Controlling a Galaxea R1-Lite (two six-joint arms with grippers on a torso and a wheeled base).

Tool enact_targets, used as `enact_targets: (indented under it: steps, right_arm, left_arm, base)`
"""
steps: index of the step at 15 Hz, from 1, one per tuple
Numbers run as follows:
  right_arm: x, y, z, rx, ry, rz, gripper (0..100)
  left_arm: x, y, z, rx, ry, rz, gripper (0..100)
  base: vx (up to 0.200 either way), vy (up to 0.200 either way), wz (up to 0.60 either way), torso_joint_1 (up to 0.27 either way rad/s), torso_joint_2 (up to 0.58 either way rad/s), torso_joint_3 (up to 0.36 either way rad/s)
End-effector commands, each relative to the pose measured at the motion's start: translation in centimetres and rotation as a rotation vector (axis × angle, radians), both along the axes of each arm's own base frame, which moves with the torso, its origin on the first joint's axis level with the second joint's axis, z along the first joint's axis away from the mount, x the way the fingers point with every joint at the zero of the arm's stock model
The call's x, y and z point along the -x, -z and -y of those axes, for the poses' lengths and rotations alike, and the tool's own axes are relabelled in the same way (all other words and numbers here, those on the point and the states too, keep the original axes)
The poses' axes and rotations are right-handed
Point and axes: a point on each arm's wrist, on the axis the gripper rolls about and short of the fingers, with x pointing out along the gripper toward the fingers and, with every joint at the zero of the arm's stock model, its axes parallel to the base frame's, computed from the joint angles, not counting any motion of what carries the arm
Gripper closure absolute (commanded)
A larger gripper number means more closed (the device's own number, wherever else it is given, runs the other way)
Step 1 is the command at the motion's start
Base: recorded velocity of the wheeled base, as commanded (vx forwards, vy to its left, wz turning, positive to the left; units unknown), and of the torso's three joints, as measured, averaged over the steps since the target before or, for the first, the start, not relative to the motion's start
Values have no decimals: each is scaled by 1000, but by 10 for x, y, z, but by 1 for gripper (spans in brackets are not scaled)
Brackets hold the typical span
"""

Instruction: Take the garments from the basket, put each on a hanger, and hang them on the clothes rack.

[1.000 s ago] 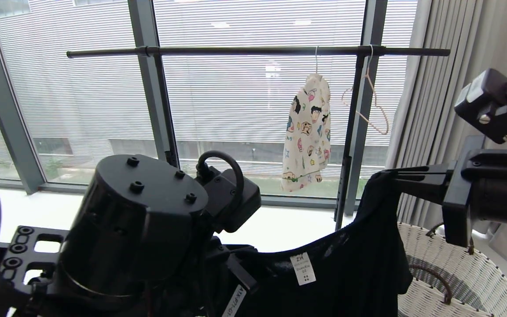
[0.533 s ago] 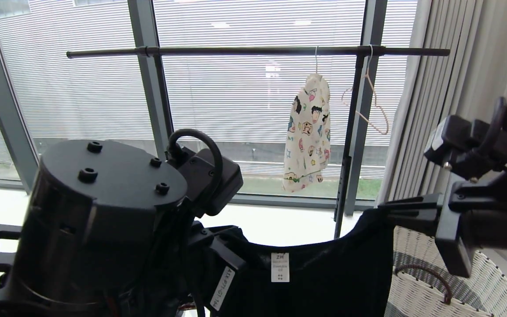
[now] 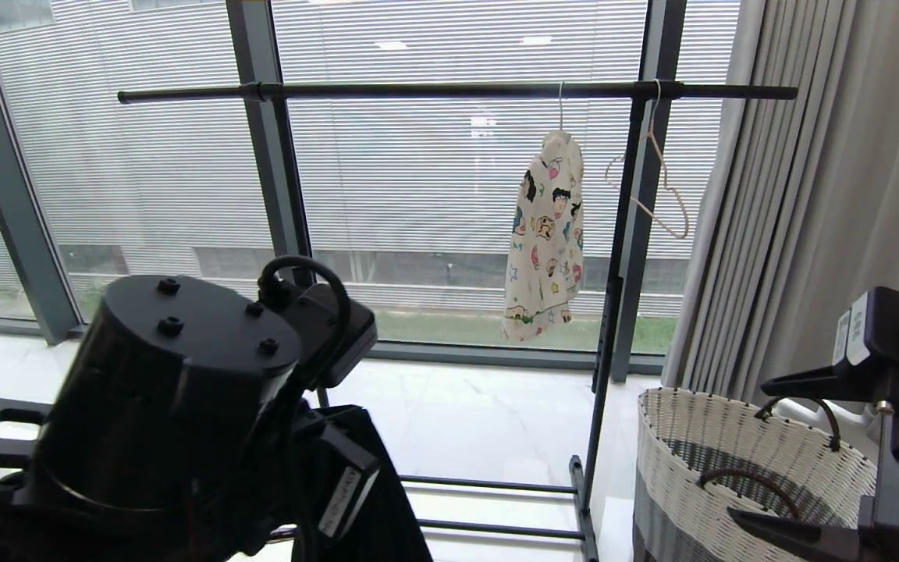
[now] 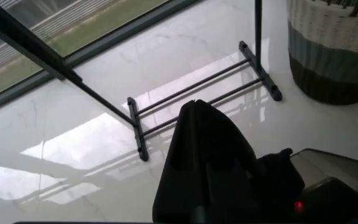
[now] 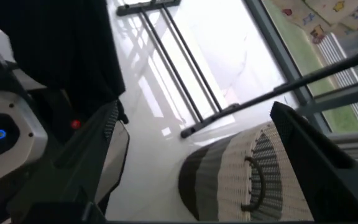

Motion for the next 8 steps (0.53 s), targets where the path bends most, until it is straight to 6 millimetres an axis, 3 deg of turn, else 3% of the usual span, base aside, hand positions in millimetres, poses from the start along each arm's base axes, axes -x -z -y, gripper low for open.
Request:
enact_targets:
  steps: [1, 4, 6, 8]
  right_arm:
    - [-1, 14, 31, 42, 198, 13, 0]
    - [-7, 23, 67, 56, 435, 7, 0]
    - [-3, 35, 84, 94, 535, 18, 0]
    - [-4, 47, 90, 87, 582, 64, 0]
  left_arm:
    - [25, -7, -60, -26, -100, -32, 100]
    - [56, -13, -129, 66, -367, -2, 100]
    - [78, -6, -152, 125, -501, 40, 100]
    - [94, 3, -159, 142, -545, 71, 100]
  base:
    - [0, 0, 0, 0, 0, 0]
    - [0, 0, 0, 0, 0, 0]
    - [0, 0, 0, 0, 0, 0]
    - [0, 0, 0, 0, 0, 0]
